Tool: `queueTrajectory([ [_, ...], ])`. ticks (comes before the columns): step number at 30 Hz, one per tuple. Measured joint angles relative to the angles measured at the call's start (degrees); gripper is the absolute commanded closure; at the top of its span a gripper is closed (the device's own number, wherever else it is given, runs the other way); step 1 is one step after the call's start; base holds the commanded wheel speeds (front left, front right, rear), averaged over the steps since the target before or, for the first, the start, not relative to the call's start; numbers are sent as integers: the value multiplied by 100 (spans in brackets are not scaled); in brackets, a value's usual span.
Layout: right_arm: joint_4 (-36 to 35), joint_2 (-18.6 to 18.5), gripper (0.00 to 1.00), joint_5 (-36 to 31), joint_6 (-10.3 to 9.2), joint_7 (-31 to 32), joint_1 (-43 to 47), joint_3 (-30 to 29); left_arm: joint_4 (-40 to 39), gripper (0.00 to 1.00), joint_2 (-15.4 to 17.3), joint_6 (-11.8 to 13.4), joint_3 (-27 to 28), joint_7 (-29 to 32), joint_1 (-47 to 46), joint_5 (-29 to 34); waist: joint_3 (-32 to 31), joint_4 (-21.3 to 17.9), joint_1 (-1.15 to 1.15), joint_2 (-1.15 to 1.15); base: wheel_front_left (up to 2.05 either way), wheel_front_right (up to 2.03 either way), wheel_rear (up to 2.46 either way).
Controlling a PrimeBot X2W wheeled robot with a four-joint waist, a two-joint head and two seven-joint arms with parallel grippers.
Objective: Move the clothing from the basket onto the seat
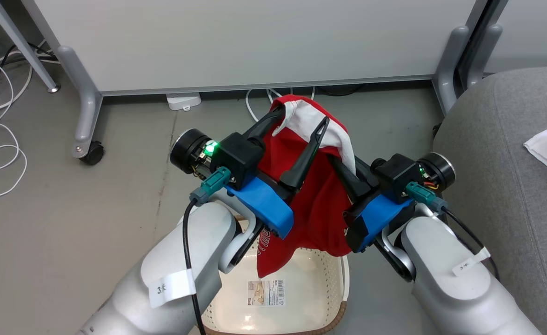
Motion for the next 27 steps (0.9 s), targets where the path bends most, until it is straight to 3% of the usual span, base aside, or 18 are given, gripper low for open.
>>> queueTrajectory([
  [12, -522, 26, 100, 2, 0, 0, 110, -705, -43, 0, 163, 136, -38, -34, 86, 68, 179, -257, 0, 0, 0, 0, 0],
  [27, -1395, -22, 100, -167, 0, 0, 429, -1889, -252, 0, 378, 192, -132, -58, 48, 224, 626, -1271, 0, 0, 0, 0, 0],
])
